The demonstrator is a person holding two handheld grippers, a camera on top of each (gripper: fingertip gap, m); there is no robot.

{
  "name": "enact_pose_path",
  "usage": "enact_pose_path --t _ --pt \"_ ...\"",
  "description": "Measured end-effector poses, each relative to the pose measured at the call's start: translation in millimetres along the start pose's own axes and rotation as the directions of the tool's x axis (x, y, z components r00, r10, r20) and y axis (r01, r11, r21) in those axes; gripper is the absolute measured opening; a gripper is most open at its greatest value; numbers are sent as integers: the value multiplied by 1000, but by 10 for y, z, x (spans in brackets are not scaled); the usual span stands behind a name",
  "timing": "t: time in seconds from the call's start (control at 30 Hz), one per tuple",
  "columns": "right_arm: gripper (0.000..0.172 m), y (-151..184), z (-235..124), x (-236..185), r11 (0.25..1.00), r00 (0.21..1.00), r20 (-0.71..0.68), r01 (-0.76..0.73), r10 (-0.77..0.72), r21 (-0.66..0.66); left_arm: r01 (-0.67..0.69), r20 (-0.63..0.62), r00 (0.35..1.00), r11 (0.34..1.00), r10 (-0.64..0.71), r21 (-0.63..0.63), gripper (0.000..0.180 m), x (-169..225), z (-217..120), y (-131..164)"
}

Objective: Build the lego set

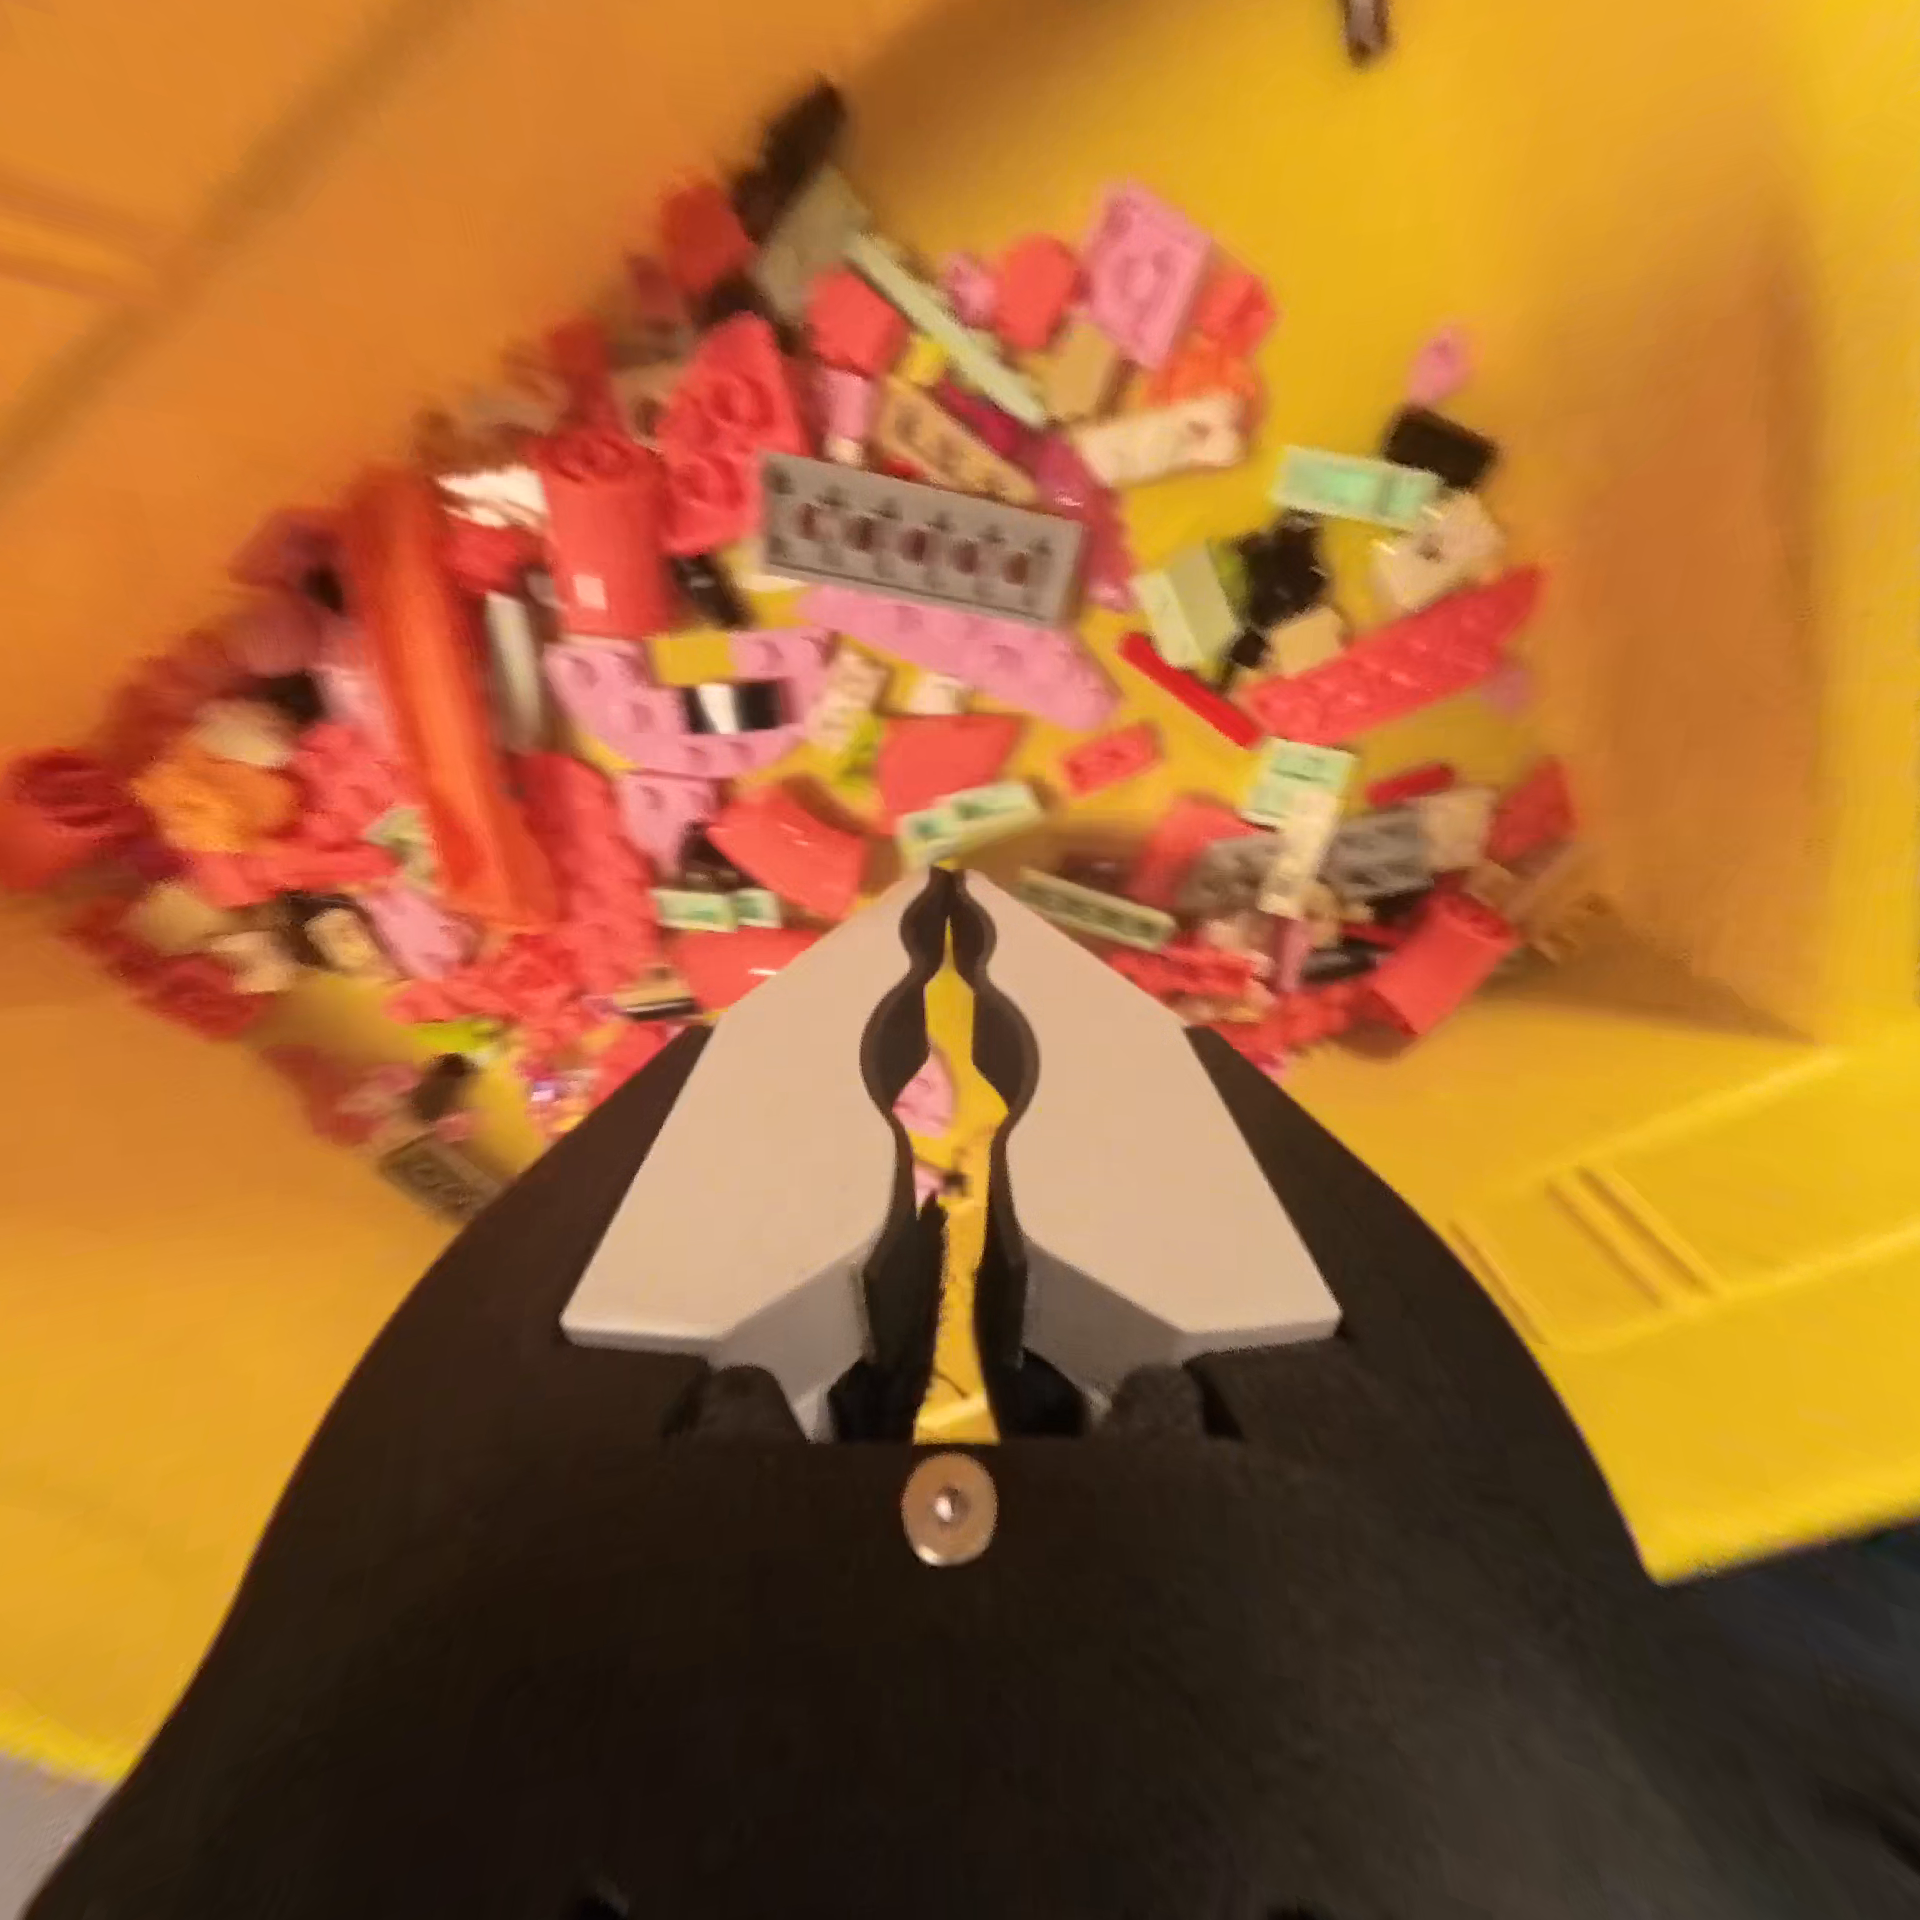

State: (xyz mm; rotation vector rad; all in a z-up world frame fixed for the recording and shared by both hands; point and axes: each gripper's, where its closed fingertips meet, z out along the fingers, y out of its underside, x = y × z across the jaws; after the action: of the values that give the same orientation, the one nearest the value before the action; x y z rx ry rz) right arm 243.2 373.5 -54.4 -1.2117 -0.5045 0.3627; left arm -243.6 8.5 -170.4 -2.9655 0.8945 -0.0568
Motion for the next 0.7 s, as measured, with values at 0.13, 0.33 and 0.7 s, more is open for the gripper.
enact_pose_path --t 0.13,0.33,0.7 --pt "0 0 2 2 1000 1000 0 -4 4 1 -3 2 1000 997 3 78 0 7 -76 -115" --pt "0 0 3 2 1000 1000 1 -5 5 1 93 -152 985 993 -81 74 77 207 -23 -72" --pt "0 0 5 12 1000 1000 -3 -8 8 3 20 211 978 998 -7 -58 143 -81 84 33"
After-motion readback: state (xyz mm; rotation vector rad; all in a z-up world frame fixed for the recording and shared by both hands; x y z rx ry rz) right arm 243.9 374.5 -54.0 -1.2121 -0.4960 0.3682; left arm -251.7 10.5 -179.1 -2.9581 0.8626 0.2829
